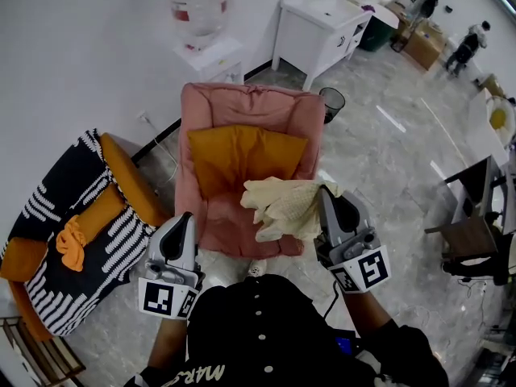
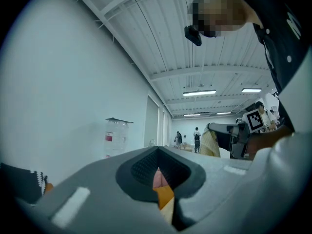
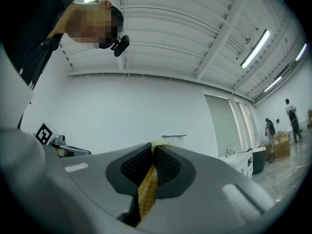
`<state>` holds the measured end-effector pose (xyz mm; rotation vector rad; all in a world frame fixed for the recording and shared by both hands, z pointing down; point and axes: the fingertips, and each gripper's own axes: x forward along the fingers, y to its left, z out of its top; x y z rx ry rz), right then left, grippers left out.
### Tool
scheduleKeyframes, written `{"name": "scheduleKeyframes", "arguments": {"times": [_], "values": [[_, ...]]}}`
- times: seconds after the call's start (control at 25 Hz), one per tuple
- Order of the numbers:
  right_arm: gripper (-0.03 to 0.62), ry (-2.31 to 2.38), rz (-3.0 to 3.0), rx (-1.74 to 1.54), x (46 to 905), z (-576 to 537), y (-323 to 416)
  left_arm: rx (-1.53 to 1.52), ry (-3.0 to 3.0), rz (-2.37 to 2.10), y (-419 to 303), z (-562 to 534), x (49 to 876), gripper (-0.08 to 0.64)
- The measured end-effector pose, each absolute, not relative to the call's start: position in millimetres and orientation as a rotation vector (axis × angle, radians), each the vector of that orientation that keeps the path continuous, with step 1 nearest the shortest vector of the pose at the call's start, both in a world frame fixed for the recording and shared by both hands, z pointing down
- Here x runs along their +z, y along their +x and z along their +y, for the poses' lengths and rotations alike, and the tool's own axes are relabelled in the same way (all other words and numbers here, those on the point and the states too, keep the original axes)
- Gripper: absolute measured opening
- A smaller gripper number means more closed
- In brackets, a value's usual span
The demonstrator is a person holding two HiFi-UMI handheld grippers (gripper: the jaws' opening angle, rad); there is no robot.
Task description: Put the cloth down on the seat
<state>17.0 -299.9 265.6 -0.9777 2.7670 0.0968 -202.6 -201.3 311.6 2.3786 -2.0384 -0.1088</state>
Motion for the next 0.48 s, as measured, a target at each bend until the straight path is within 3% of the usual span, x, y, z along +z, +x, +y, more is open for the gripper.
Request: {"name": "scheduleKeyframes", "arguments": {"times": [0.48], "values": [[0.032, -0.987, 2.811, 0.059, 279.8, -339.1, 0.3, -0.101, 2.368, -2.000, -208.4, -237.4, 319.4, 0.002]]}}
